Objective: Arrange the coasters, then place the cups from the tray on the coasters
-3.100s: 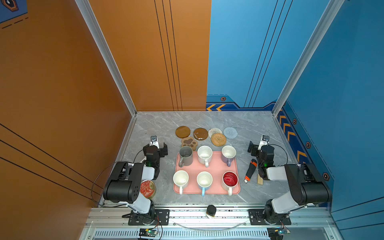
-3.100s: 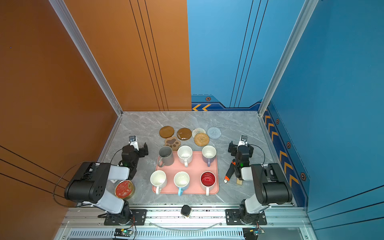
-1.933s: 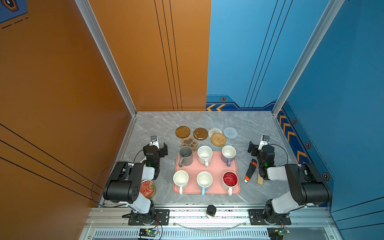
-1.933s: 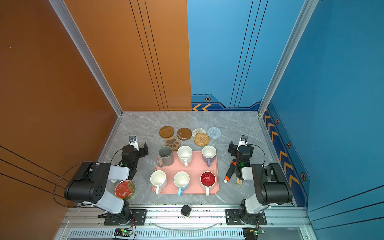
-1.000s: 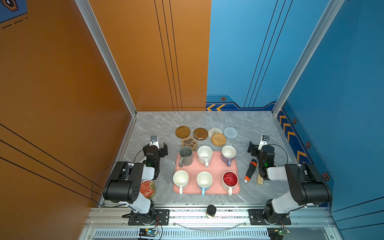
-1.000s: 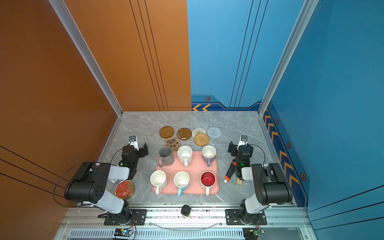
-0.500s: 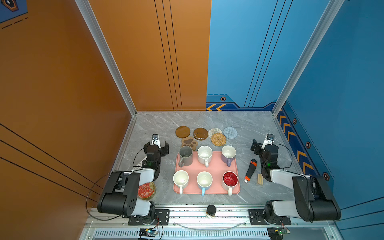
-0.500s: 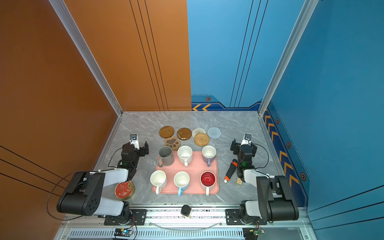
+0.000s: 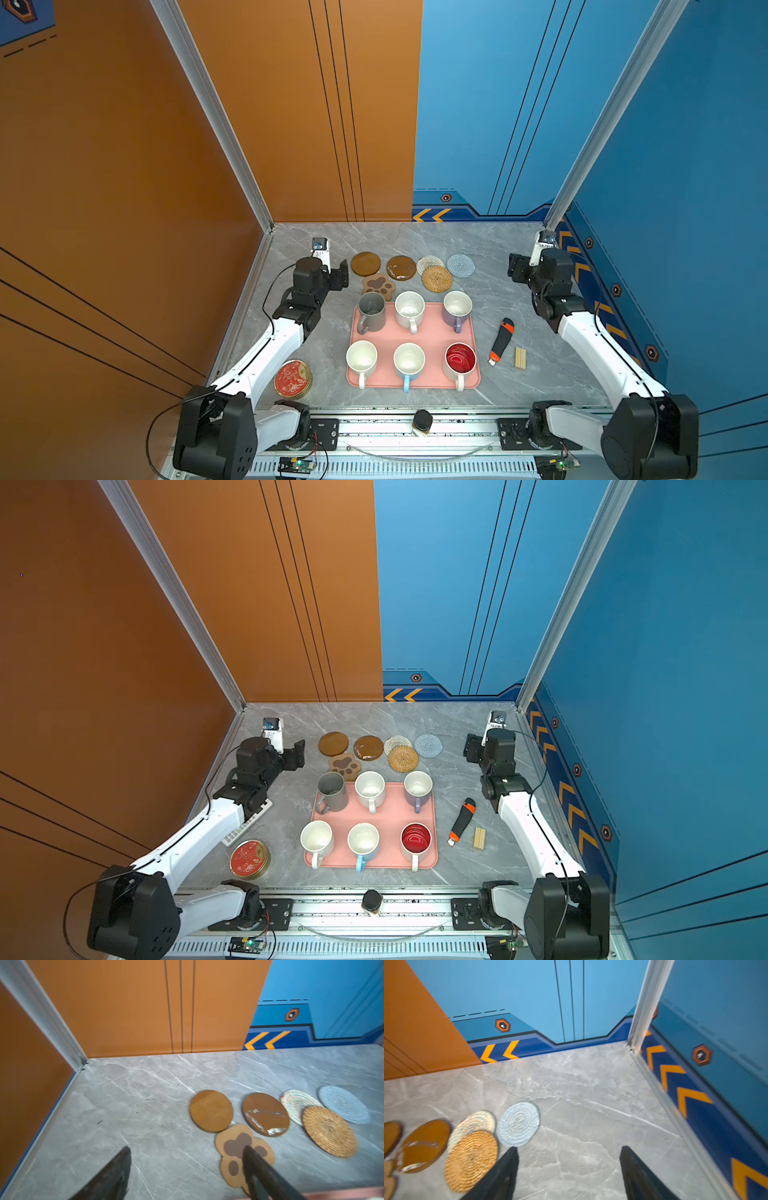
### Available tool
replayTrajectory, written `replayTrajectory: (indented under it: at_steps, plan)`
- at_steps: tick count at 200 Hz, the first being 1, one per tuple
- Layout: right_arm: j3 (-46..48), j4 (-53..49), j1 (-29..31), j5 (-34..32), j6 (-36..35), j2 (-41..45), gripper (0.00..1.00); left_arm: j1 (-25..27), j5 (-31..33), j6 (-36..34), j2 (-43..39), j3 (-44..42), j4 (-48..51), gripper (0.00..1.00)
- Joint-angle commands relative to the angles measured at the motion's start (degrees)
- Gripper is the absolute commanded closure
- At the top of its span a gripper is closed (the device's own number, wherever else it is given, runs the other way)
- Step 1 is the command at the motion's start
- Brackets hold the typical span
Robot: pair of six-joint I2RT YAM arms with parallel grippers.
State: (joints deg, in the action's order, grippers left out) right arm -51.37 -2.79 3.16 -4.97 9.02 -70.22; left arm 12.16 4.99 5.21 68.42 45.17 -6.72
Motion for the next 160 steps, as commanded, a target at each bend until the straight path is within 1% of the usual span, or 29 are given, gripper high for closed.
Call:
replayTrajectory:
  at_steps: [1, 8, 20, 31, 40, 54, 59, 81, 110, 129, 149, 160]
  plan:
    - [-7.8, -16.8, 1.2, 7.6, 0.9, -6.7, 0.42, 1.0, -11.4, 5.7, 0.2, 3.9, 13.8, 0.22]
    - [-10.7, -19.4, 1.5, 9.0, 0.8, -9.2, 0.52, 1.2, -13.7, 7.0, 0.4, 4.4, 14.7, 0.23]
    - [-15.1, -23.0, 2.2, 11.0, 0.7, -13.5, 0.65, 2.0, -17.0, 9.2, 0.6, 5.0, 15.5, 0.24]
    - [-18.7, -25.3, 3.0, 12.2, 0.7, -17.2, 0.73, 3.0, -18.6, 10.7, 1.0, 5.4, 16.0, 0.26]
    - [-21.1, -26.5, 3.6, 12.7, 0.6, -20.0, 0.78, 4.1, -18.6, 11.6, 1.4, 6.1, 16.6, 0.27]
    - [-24.6, -27.8, 4.4, 13.7, 0.7, -24.2, 0.79, 6.0, -17.8, 12.3, 2.1, 7.0, 17.0, 0.27]
    - [-25.9, -28.2, 4.7, 14.2, 0.8, -25.7, 0.79, 6.6, -17.1, 12.4, 2.4, 7.3, 19.2, 0.27]
    - [-31.1, -29.8, 5.7, 15.9, 1.4, -32.3, 0.79, 9.4, -14.7, 12.5, 3.7, 9.1, 21.3, 0.27]
    - [-38.1, -32.2, 6.8, 17.1, 2.3, -41.0, 0.81, 11.5, -12.1, 12.6, 5.5, 11.8, 24.6, 0.29]
    - [-41.2, -32.4, 7.2, 17.2, 3.3, -45.3, 0.85, 12.4, -11.5, 12.9, 5.9, 13.1, 25.6, 0.29]
    - [-43.6, -32.4, 7.5, 16.3, 4.7, -48.2, 0.86, 13.4, -10.5, 13.3, 5.9, 13.5, 25.7, 0.29]
    - [-44.8, -32.5, 7.5, 15.7, 5.8, -51.2, 0.88, 13.9, -9.9, 13.8, 5.7, 13.5, 25.7, 0.29]
